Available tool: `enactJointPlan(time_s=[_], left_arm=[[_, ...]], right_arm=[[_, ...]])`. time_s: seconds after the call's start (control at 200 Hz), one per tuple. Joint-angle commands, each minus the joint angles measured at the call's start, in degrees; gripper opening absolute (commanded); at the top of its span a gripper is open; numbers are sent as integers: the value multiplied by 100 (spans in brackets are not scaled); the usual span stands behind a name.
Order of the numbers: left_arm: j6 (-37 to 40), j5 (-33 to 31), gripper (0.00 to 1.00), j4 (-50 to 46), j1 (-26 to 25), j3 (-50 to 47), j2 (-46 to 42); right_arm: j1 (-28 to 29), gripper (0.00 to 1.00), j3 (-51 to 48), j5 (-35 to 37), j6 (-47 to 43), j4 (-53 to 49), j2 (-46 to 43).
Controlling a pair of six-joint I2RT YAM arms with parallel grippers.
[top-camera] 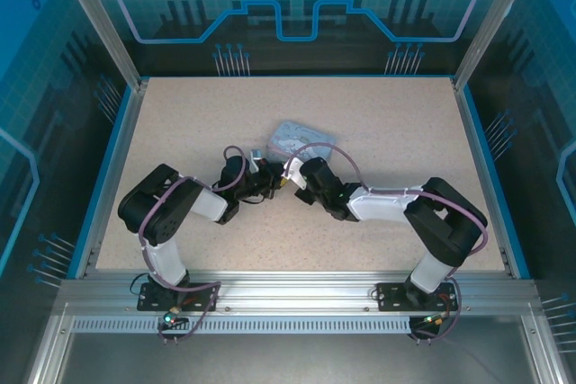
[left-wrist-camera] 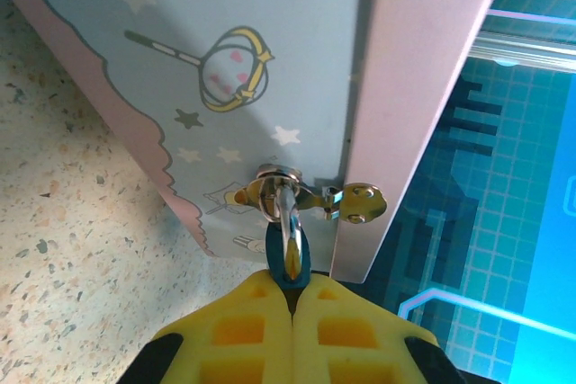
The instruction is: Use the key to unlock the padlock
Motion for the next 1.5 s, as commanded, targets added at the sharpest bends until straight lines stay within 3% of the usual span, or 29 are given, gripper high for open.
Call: enactJointPlan(time_s=[0.0,0.255,0.52,0.585,0.675,0.765,1.006,1.251,1.416,1.496], left_arm=[[10,163,0,165,-17,0,-140],[12,154,0,214,-26,-26,-104],[-9,139,0,325,-26,-57,-5],[39,124,0,285,-27,-70,-6],[149,84,0,146,-29,-88,-38],[349,33,0,-109,-15,-105,-75],[741,-47,0,-619,-33,-104,38],[1163,-192,0,-1322,-215,178,130],[1422,-272,34,-1650,-227,228,-80],[1617,-329,42,-1925,-227,237,-405]], right_arm=[[-155,0,67,-736,437,117,-165],[-495,0,94,-1585,1146,-30,-122],[-523,0,63,-1623,1200,-148,-113],[-524,6,22,-1548,1119,-256,-189],[-532,24,-111,-1434,1053,-345,-337],[-543,36,-265,-1317,1033,-464,-530],[-747,52,-461,-1534,1307,-802,-1138],[-1100,59,135,-1209,2004,-1750,-1073],[-1456,66,642,-1497,2748,-2274,-809],[-1667,74,707,-1856,3089,-2289,-770]])
